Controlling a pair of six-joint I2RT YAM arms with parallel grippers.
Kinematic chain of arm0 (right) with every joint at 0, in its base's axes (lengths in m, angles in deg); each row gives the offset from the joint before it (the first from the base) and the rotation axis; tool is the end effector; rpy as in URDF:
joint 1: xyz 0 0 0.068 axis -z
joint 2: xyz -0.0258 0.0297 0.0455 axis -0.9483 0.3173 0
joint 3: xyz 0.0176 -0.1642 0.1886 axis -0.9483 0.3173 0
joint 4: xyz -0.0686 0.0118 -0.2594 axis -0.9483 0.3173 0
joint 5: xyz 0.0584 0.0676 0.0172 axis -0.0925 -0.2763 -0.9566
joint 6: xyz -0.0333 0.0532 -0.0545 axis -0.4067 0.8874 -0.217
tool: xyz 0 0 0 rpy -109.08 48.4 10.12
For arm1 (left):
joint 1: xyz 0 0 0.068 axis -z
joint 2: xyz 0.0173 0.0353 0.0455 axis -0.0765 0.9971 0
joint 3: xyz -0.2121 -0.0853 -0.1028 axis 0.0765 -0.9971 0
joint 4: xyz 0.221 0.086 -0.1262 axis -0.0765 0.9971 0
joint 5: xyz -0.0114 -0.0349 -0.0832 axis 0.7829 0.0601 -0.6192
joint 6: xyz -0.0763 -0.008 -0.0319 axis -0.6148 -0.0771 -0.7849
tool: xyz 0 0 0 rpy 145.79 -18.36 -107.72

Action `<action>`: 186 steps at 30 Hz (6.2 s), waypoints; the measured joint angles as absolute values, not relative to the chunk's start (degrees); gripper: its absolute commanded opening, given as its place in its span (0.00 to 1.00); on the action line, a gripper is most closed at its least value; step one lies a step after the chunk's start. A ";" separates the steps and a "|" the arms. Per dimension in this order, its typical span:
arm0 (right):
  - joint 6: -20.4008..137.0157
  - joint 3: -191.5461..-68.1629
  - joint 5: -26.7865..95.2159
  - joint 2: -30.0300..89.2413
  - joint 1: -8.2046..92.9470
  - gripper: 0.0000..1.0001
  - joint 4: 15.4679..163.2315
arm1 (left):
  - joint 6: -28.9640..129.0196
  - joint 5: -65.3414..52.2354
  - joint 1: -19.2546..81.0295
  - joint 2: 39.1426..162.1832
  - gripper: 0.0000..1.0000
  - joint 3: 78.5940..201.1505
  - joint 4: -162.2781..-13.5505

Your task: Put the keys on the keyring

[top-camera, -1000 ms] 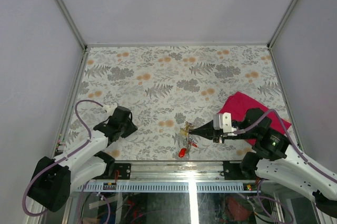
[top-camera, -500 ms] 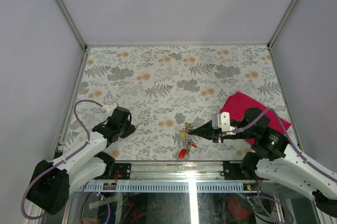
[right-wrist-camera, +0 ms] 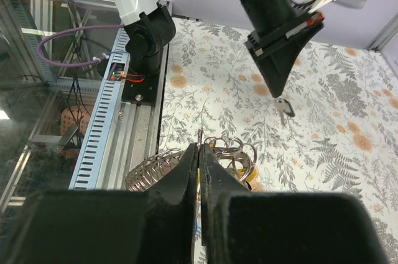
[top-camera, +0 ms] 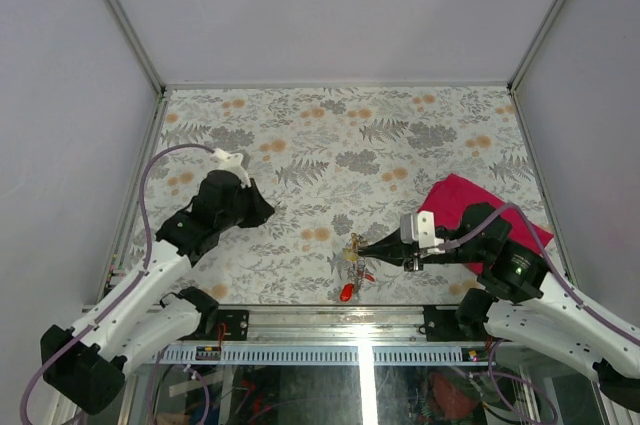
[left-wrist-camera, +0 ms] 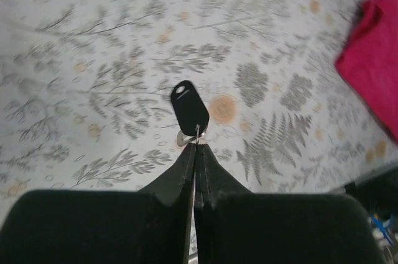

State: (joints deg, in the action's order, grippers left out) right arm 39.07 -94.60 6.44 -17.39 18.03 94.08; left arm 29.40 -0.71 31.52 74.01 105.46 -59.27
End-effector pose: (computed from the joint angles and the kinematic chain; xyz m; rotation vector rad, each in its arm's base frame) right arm 0.0841 0.1841 0.3382 -1.2844 1.0425 1.0316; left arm 0.2093 -0.1107 0.2162 -0.0778 2.2947 -0.6021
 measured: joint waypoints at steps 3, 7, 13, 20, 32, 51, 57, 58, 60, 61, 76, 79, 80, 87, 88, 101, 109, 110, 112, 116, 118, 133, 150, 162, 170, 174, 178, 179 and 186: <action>39.35 -95.93 6.50 -16.17 18.03 0.00 95.78 | 36.02 -3.46 35.20 74.77 0.00 110.49 -58.39; 40.23 -96.68 6.70 -14.77 18.03 0.00 97.05 | 44.92 -8.25 38.12 75.69 0.00 119.43 -57.41; 41.69 -96.68 8.08 -13.87 18.03 0.00 97.07 | 57.64 -11.79 47.06 80.02 0.00 134.25 -54.09; 44.01 -96.76 9.37 -13.87 18.03 0.00 94.93 | 67.50 -14.04 59.72 82.29 0.00 143.30 -51.16; 54.89 -99.08 10.85 -13.11 18.03 0.00 87.43 | 73.03 -15.09 66.32 84.35 0.00 145.70 -47.44; 66.32 -100.33 12.78 -11.01 18.03 0.00 83.34 | 74.51 -14.54 68.86 85.20 0.00 145.81 -45.74; 66.74 -100.33 12.97 -10.81 18.03 0.00 83.34 | 74.51 -13.93 68.94 85.18 0.00 145.81 -45.63; 66.76 -100.33 12.97 -10.70 18.03 0.00 83.34 | 74.54 -13.89 68.96 85.18 0.00 145.81 -45.58; 66.76 -100.33 13.02 -10.50 18.03 0.00 83.39 | 74.54 -13.71 68.99 85.18 0.00 145.81 -45.43; 66.76 -100.33 13.19 -10.42 18.03 0.00 83.45 | 74.54 -13.69 69.01 85.18 0.00 145.83 -45.39; 66.72 -100.33 13.82 -10.15 18.03 0.00 83.59 | 74.51 -12.82 69.36 85.20 0.00 146.14 -45.06; 66.69 -100.33 13.85 -9.94 18.03 0.00 83.72 | 74.51 -12.66 69.60 85.20 0.00 146.38 -44.99; 66.67 -100.33 13.85 -9.87 18.03 0.00 83.74 | 74.51 -12.62 69.66 85.20 0.00 146.46 -45.01; 66.52 -100.33 13.93 -9.85 18.03 0.00 83.74 | 74.51 -12.58 69.69 85.20 0.00 146.51 -45.01; 66.54 -100.33 14.00 -9.85 18.03 0.00 83.74 | 74.51 -12.55 69.71 85.20 0.00 146.51 -45.01; 67.02 -98.97 17.15 -12.08 17.98 0.00 83.19 | 74.54 -12.36 70.34 86.29 0.00 146.60 -45.52; 68.18 -97.31 18.26 -12.89 17.98 0.00 81.25 | 74.60 -12.20 70.36 86.90 0.00 146.66 -45.60; 68.36 -97.09 18.28 -12.95 17.96 0.00 80.83 | 74.58 -12.20 70.36 86.90 0.00 146.66 -45.63; 68.66 -96.55 18.26 -13.08 17.96 0.00 79.80 | 74.58 -12.18 70.41 86.90 0.00 146.66 -45.67; 68.64 -96.04 18.22 -13.48 17.96 0.00 78.86 | 74.58 -11.83 70.63 86.90 0.00 146.66 -45.80; 68.60 -95.91 18.22 -13.76 17.96 0.00 78.73 | 74.60 -11.74 70.71 86.90 0.00 146.66 -45.87; 67.77 -95.15 18.37 -17.76 17.98 0.00 71.80 | 75.04 -11.13 71.13 87.52 0.00 146.68 -43.31; 57.97 -96.81 29.89 -22.11 17.98 0.00 86.62 | 64.96 -1.84 71.17 81.27 0.34 133.26 -49.63; 54.96 -99.19 44.49 -24.69 17.98 0.00 106.01 | 41.97 5.52 71.15 82.82 0.48 110.71 -63.31; 54.89 -99.19 45.54 -25.80 17.98 0.00 109.16 | 44.00 0.30 71.17 90.53 0.49 106.31 -68.40; 54.89 -99.21 45.54 -26.04 17.98 0.00 109.97 | 48.02 -2.00 71.30 94.16 0.49 106.31 -70.76; 54.89 -99.30 45.80 -26.24 17.98 0.00 110.34 | 51.52 -3.81 71.98 97.18 0.49 106.31 -71.90; 54.89 -99.39 45.91 -26.33 17.98 0.00 110.36 | 52.26 -4.14 72.18 97.64 0.49 106.31 -72.18; 54.89 -100.52 47.02 -27.60 17.98 0.00 111.04 | 55.96 -5.45 73.34 100.28 0.47 106.31 -73.60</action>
State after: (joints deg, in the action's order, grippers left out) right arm 54.89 -100.52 47.02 -27.60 17.98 111.04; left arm 55.96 -5.45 73.34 100.28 106.31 -73.60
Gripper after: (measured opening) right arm 0.010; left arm 0.482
